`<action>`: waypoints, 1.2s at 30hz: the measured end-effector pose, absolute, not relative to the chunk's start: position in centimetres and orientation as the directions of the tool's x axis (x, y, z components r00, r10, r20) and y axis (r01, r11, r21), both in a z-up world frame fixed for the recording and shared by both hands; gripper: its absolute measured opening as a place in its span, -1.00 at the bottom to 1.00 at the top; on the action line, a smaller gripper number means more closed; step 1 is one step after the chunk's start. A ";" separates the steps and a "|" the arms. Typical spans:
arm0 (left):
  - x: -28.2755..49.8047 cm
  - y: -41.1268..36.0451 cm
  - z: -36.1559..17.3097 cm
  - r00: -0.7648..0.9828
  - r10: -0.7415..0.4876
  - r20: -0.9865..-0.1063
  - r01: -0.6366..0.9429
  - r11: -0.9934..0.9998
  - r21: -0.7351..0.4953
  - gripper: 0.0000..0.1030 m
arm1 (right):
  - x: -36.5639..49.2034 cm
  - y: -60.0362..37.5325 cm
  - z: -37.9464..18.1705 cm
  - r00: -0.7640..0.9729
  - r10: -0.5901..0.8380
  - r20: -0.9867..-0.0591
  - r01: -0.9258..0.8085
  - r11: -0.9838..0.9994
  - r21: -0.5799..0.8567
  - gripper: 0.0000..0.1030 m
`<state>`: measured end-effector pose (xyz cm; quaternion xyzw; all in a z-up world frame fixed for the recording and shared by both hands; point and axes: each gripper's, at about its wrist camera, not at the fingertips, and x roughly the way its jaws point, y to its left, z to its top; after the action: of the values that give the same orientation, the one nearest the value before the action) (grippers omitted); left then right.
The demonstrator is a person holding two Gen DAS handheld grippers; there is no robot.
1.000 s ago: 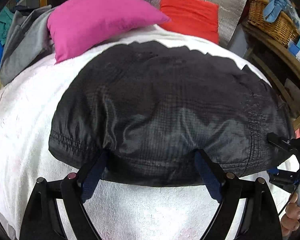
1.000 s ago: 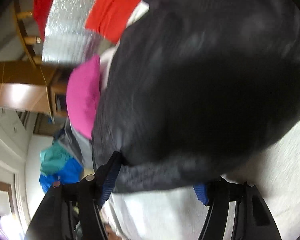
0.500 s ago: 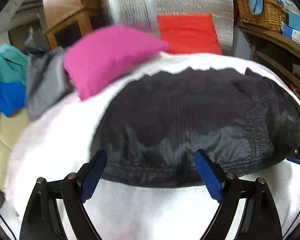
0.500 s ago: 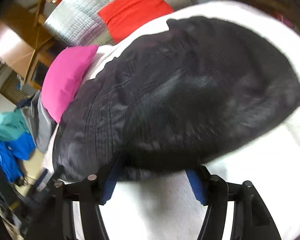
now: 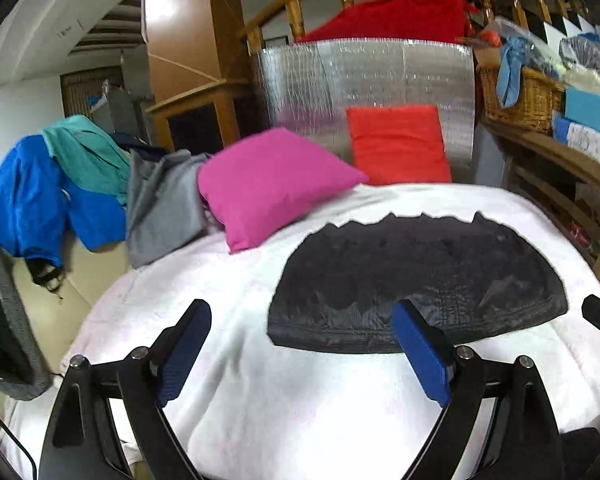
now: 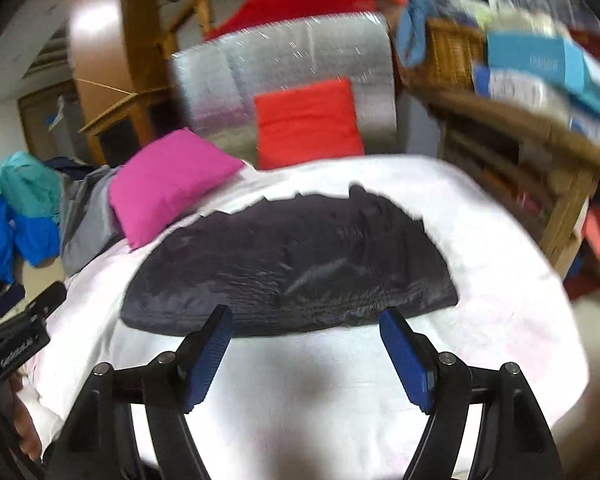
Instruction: Fold large clothes
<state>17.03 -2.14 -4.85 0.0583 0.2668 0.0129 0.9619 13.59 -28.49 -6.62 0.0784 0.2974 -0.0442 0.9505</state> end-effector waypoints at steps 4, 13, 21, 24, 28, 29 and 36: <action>13.3 -1.2 -1.8 0.890 0.108 -0.442 -0.050 0.989 0.139 0.88 | 9.7 -27.6 -3.4 0.854 -0.046 -0.518 0.120 0.987 0.111 0.59; 6.6 0.1 3.2 0.929 0.125 -0.349 -0.075 0.985 0.154 0.96 | 2.2 -25.6 0.9 0.875 -0.090 -0.476 0.143 0.987 0.077 0.64; 1.8 1.6 6.1 0.940 0.152 -0.305 -0.114 0.984 0.138 0.96 | -1.6 -23.0 3.2 0.889 -0.118 -0.442 0.153 0.987 0.044 0.64; 0.5 2.4 6.8 0.944 0.161 -0.287 -0.130 0.984 0.125 0.97 | -2.8 -22.3 4.0 0.898 -0.119 -0.423 0.157 0.986 0.056 0.64; -0.3 3.1 7.3 0.946 0.161 -0.281 -0.134 0.985 0.112 0.97 | -3.4 -21.9 4.7 0.902 -0.134 -0.409 0.170 0.984 0.053 0.64; -0.6 3.3 7.4 0.947 0.162 -0.277 -0.137 0.985 0.107 0.97 | -3.5 -21.8 4.9 0.904 -0.134 -0.406 0.172 0.984 0.057 0.64; -1.3 3.9 7.8 0.950 0.167 -0.264 -0.145 0.984 0.101 0.97 | -3.6 -20.5 5.0 0.905 -0.125 -0.406 0.160 0.986 0.054 0.64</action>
<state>-1.34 3.90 7.76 0.0401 0.1369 0.0792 0.9866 -3.62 -20.52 5.04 0.0433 0.2051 -0.0730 0.9751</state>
